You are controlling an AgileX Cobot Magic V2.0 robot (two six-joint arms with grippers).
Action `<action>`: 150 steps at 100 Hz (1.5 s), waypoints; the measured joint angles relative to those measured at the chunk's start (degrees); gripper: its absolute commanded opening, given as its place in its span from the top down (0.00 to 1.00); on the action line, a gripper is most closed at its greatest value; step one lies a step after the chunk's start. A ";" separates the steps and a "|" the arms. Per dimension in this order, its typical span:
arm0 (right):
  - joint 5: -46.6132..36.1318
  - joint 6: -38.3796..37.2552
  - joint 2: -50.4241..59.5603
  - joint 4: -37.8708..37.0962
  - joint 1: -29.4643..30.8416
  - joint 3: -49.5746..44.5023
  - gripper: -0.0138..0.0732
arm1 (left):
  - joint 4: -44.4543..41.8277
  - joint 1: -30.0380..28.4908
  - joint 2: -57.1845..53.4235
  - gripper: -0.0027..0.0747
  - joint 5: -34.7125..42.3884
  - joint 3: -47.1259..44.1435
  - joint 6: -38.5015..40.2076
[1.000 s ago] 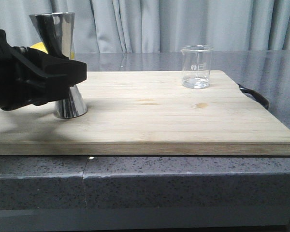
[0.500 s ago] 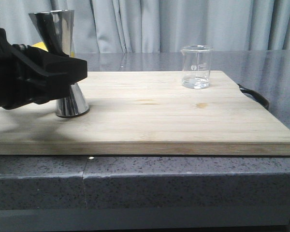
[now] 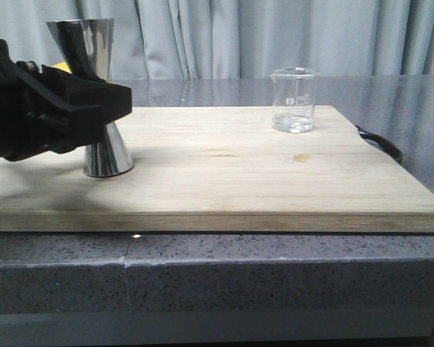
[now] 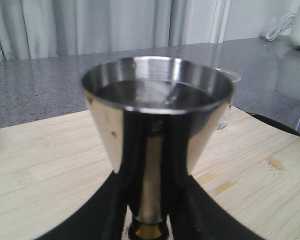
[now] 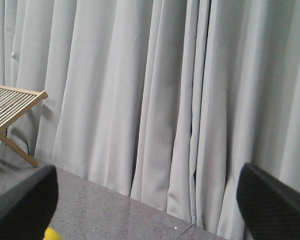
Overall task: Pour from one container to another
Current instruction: 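Lower the jigger onto the board with the left gripper and release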
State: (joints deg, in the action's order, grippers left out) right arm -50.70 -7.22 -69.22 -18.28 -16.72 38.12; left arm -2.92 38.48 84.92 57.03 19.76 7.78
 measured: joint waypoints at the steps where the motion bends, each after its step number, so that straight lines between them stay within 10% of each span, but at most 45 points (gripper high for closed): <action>1: 0.00 0.00 0.00 0.00 0.00 0.00 0.09 | 0.00 0.00 0.00 0.73 0.00 0.00 0.00; 70: -0.59 0.00 0.00 0.00 0.00 0.00 0.09 | -0.23 0.00 0.00 0.48 0.00 0.00 0.00; 94: -0.65 0.00 0.00 0.00 0.00 0.00 0.09 | -0.12 0.00 0.00 0.23 0.00 0.00 0.00; 150: -0.65 0.00 0.00 0.00 0.00 0.00 0.09 | 0.84 0.00 -3.84 0.23 -0.41 -3.02 0.94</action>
State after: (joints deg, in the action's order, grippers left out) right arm -51.34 -7.22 -69.22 -18.28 -16.72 38.12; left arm -2.08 38.48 81.09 56.62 16.74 8.72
